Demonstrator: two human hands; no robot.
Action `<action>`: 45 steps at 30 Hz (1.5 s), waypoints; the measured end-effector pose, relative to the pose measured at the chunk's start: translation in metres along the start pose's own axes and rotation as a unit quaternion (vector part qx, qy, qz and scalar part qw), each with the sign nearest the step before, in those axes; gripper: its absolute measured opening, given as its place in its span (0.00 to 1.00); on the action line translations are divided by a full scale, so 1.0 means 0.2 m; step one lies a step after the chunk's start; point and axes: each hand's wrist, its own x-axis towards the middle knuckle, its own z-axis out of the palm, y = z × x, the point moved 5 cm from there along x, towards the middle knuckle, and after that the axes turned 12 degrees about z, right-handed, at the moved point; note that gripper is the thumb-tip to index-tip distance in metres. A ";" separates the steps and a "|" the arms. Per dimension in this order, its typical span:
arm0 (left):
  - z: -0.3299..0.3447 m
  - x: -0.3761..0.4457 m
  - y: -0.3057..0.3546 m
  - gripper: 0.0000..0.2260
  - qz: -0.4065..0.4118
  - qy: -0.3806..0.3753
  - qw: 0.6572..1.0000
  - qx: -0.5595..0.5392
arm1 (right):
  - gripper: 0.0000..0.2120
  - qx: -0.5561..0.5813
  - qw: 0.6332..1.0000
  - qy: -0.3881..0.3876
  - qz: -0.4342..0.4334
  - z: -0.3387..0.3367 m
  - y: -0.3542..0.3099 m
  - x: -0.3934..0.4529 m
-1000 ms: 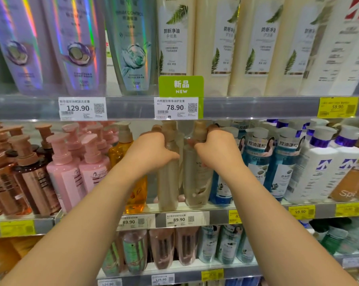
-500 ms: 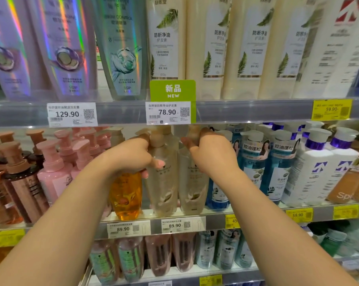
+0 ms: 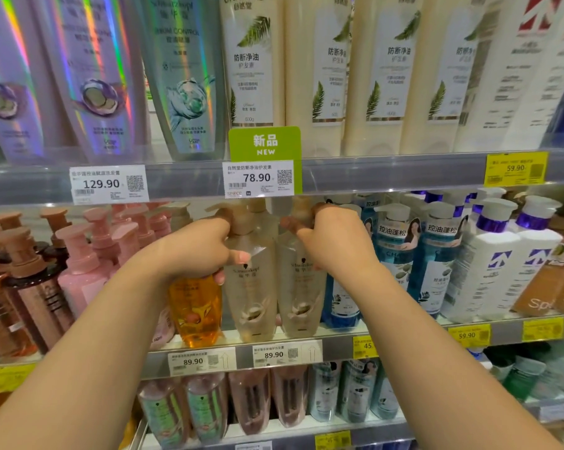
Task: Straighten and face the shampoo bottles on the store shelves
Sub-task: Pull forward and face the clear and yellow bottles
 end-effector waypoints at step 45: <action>-0.13 -0.36 -0.24 0.07 0.022 0.352 0.936 -0.013 | 0.20 0.050 0.954 0.291 0.045 -0.17 0.14 -0.31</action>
